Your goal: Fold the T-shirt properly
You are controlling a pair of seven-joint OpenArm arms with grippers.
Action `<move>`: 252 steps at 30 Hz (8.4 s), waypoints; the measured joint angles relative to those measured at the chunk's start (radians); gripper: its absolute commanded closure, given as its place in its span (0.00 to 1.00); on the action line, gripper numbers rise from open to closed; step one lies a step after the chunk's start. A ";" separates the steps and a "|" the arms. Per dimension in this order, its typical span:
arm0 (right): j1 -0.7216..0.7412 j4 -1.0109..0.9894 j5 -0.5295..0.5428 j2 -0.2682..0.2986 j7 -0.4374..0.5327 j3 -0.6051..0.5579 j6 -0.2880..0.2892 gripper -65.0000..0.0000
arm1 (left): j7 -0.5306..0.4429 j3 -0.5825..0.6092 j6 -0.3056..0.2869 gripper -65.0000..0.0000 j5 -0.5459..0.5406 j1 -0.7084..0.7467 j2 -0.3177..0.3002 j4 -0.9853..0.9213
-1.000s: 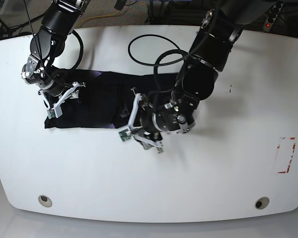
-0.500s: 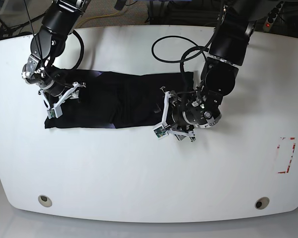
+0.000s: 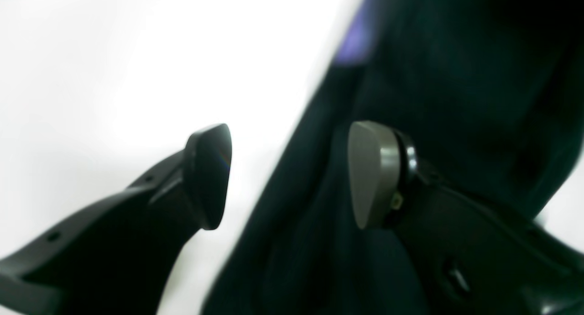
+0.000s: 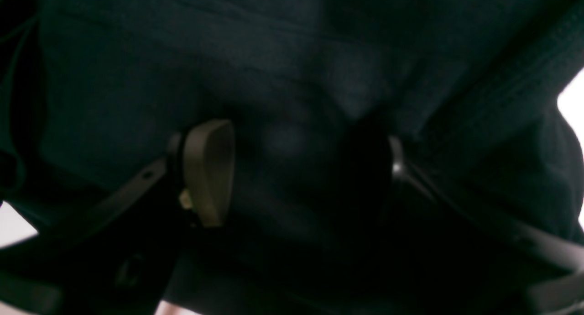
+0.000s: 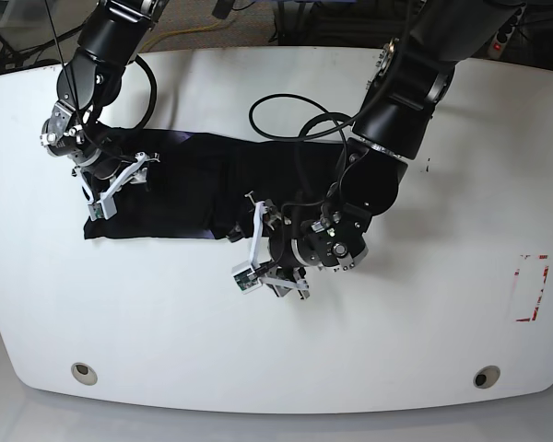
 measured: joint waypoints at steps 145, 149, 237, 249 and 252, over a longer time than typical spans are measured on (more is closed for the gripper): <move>0.029 0.276 0.410 -0.146 -0.158 -0.524 -0.195 0.18 | 0.196 -0.463 -0.025 0.93 -0.313 0.340 -0.122 0.114; 0.034 0.351 0.425 -0.151 -0.154 -0.529 -0.191 0.18 | 0.212 -0.481 -0.026 0.93 -0.307 0.335 -0.119 0.127; 0.062 0.228 -0.329 -0.227 0.137 -1.052 -0.178 0.21 | 0.143 -0.649 -0.022 0.93 -0.412 0.600 -0.501 0.525; 0.055 0.322 0.013 -0.089 0.139 -0.571 -0.188 0.45 | 0.148 -0.379 -0.023 0.93 -0.411 0.508 -0.466 0.597; 0.085 0.256 0.082 -0.042 0.139 -0.544 -0.175 0.57 | 0.153 -0.327 -0.021 0.93 -0.389 0.485 -0.401 0.598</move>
